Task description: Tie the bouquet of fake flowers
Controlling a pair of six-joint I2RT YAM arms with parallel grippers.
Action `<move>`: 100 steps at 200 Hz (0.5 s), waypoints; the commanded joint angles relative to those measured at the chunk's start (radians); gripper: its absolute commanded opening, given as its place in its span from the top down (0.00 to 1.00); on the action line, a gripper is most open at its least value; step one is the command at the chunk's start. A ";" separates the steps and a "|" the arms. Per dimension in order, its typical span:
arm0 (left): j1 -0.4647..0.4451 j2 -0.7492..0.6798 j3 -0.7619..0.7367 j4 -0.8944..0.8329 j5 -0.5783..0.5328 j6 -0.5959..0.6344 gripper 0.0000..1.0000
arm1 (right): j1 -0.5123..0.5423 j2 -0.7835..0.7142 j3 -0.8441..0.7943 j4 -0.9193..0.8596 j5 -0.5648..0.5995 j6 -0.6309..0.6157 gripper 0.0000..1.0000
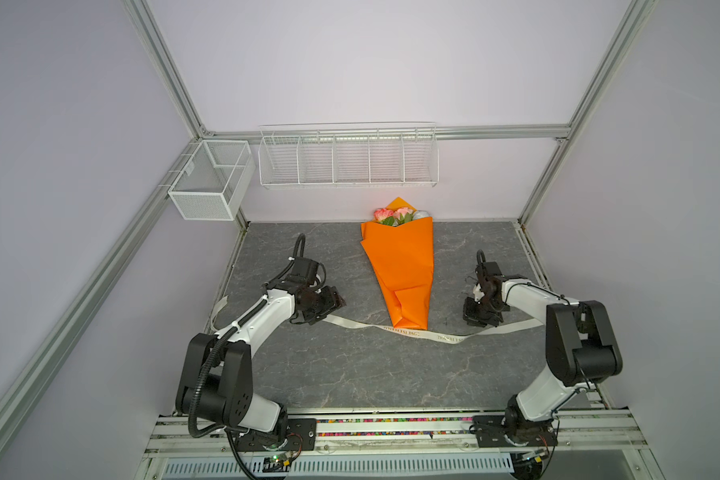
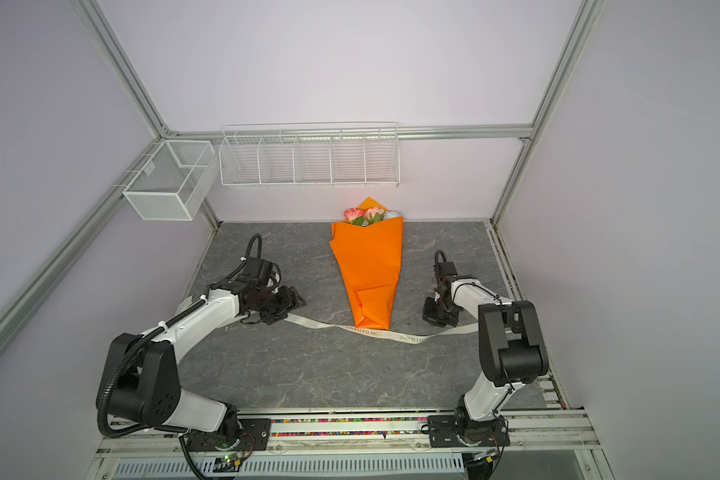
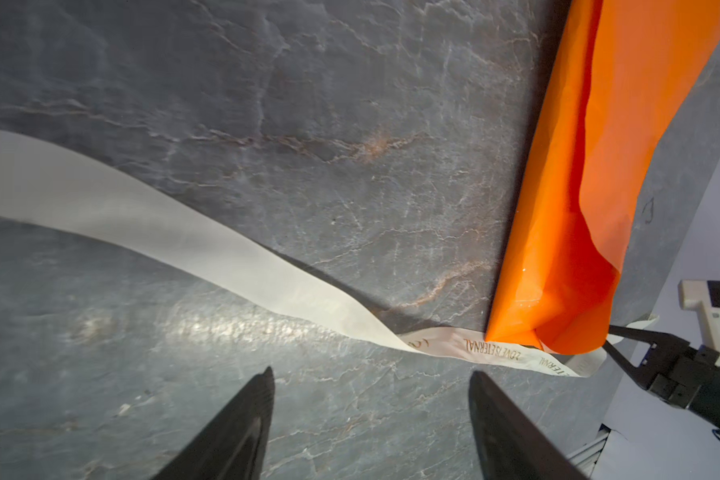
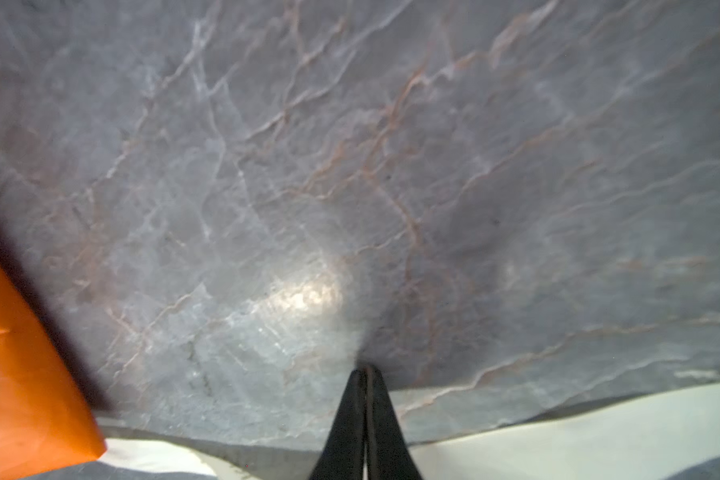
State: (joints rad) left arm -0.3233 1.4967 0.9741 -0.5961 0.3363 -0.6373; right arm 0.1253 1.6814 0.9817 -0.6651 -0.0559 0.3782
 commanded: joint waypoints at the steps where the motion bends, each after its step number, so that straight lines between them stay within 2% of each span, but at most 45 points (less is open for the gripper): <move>1: -0.014 0.012 0.044 0.018 -0.029 -0.018 0.26 | 0.026 -0.087 0.026 -0.059 0.009 -0.062 0.89; 23: -0.014 0.007 0.043 0.031 -0.037 -0.024 0.26 | 0.057 -0.179 -0.012 -0.067 -0.090 -0.036 0.89; 62: -0.014 0.022 0.043 0.039 -0.017 -0.030 0.26 | 0.166 -0.255 -0.137 -0.058 -0.158 0.041 0.91; 100: -0.013 0.025 0.047 0.037 -0.014 -0.026 0.26 | 0.199 -0.233 -0.192 -0.029 -0.115 0.071 0.92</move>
State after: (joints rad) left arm -0.3359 1.5093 0.9890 -0.5720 0.3214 -0.6586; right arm 0.3210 1.4281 0.8162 -0.6952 -0.1848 0.4160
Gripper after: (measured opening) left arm 0.742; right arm 0.080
